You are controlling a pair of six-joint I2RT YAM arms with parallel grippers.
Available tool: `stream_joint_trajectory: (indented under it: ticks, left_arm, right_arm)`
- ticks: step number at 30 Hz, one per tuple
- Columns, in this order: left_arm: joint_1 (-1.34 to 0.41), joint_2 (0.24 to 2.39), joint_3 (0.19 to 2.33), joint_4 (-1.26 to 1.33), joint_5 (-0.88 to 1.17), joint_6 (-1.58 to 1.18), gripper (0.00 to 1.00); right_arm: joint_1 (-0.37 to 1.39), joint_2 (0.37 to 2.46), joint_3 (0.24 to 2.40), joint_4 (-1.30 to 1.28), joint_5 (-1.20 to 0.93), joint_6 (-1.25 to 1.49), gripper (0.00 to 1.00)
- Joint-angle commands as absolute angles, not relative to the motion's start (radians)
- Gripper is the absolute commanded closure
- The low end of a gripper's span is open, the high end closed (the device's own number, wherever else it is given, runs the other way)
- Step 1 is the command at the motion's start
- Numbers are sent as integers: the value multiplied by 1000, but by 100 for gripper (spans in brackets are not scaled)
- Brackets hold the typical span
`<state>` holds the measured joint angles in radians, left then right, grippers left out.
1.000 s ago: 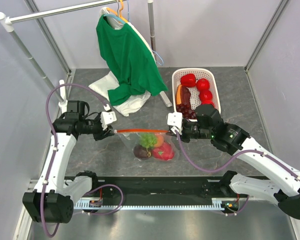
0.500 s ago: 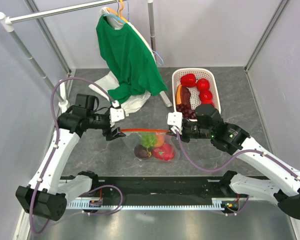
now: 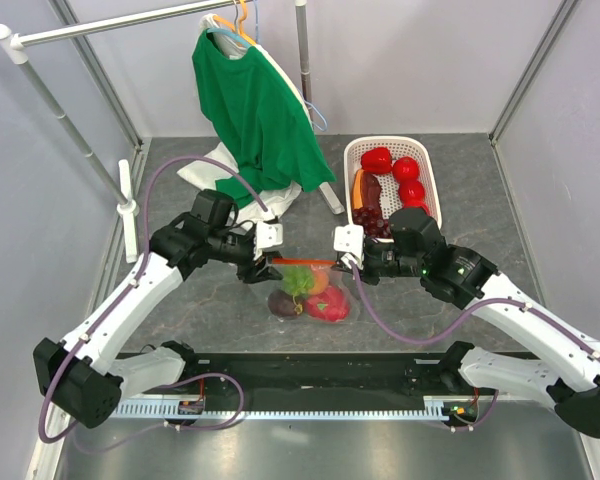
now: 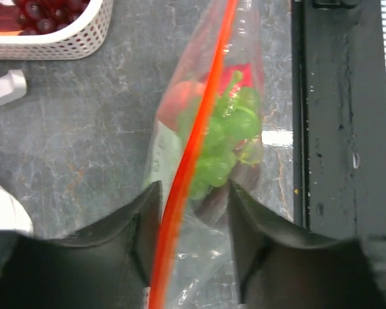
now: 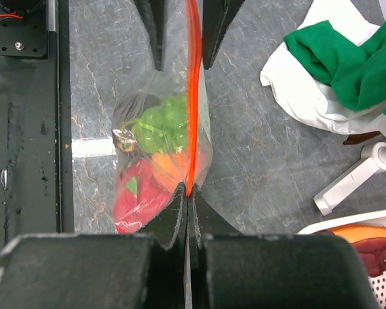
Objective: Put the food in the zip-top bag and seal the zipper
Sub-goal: Zip the zipper food storage bag at the center of the board, then place the zipper food storage bag at the center of the board.
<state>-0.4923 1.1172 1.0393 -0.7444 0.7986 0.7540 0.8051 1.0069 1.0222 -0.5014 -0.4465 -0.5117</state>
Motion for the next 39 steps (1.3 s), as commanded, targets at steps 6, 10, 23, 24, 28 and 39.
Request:
stream_joint_trajectory:
  ticks: [6, 10, 23, 24, 28, 39]
  left_arm:
    - [-494, 1086, 1089, -799, 830, 637, 98]
    - [-477, 1071, 1114, -824, 807, 617, 98]
    - [-377, 1304, 1465, -776, 665, 521, 98]
    - [-377, 1305, 1463, -756, 654, 534, 98]
    - [-380, 1290, 1407, -718, 701, 618, 98]
    - [-459, 1200, 1198, -658, 781, 520, 98]
  right_arm:
    - [804, 997, 1072, -434, -466, -529, 100]
    - [804, 996, 1065, -410, -433, -497, 92]
    - [603, 1150, 1264, -311, -363, -31, 2]
    - [539, 1178, 1297, -311, -391, -8, 2]
    - [473, 1204, 1319, -311, -456, 51, 2]
    - [460, 1163, 1241, -314, -449, 51, 2]
